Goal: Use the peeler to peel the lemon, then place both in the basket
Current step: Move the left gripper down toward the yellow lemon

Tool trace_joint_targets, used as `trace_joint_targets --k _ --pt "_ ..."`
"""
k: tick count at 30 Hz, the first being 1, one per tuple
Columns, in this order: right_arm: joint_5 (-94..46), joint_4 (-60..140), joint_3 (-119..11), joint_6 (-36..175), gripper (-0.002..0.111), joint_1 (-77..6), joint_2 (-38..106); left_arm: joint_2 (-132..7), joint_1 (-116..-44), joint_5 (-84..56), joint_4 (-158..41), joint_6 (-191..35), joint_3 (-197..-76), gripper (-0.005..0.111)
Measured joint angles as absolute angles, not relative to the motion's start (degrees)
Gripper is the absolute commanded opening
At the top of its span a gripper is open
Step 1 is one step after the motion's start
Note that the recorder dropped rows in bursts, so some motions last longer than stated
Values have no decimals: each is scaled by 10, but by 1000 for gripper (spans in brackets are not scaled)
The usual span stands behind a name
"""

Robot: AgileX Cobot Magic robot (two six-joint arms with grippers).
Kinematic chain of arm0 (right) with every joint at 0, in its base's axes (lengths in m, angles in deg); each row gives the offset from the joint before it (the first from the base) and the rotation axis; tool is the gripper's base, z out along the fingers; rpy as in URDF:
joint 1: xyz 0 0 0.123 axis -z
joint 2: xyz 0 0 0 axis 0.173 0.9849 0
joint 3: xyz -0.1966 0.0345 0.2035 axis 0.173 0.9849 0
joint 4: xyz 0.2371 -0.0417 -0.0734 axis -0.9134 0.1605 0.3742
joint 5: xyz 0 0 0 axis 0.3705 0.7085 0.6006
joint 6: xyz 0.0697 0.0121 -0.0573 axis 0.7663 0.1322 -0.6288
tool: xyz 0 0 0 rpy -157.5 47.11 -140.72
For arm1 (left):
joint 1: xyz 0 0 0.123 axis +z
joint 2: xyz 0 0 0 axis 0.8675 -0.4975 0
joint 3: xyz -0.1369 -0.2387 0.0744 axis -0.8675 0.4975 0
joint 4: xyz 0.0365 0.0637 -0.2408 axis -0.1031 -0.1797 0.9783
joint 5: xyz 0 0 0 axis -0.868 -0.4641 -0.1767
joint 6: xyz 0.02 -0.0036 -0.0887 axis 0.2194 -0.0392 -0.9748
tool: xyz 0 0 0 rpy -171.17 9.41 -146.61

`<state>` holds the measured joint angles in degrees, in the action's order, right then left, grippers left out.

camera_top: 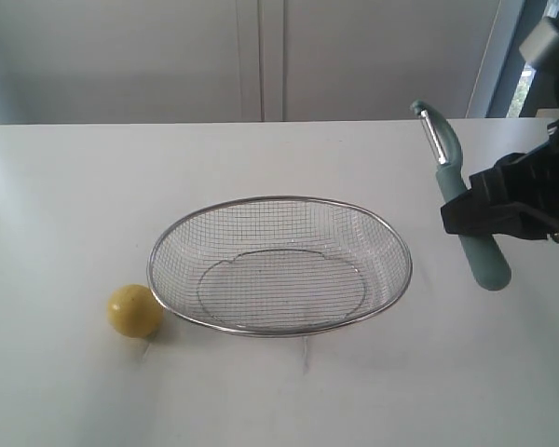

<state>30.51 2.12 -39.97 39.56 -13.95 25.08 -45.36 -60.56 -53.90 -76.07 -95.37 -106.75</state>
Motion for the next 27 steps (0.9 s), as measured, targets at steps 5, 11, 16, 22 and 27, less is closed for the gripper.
trace_joint_targets --k 5,11,16,22,27 --pt "305 21 -400 396 0 -139 251 -536 -624 -527 -834 -954 -1100 0" --pt "305 21 -400 396 0 -139 251 -610 -721 -353 -927 -939 -1153 0" --pt "305 21 -400 396 0 -139 251 -644 -796 -196 -969 -933 -1206 0" --pt "305 21 -400 396 0 -139 251 -672 -835 -23 -973 -932 -1255 0" --pt "304 20 -400 396 0 -139 251 -675 -868 63 -870 -818 -1280 0"
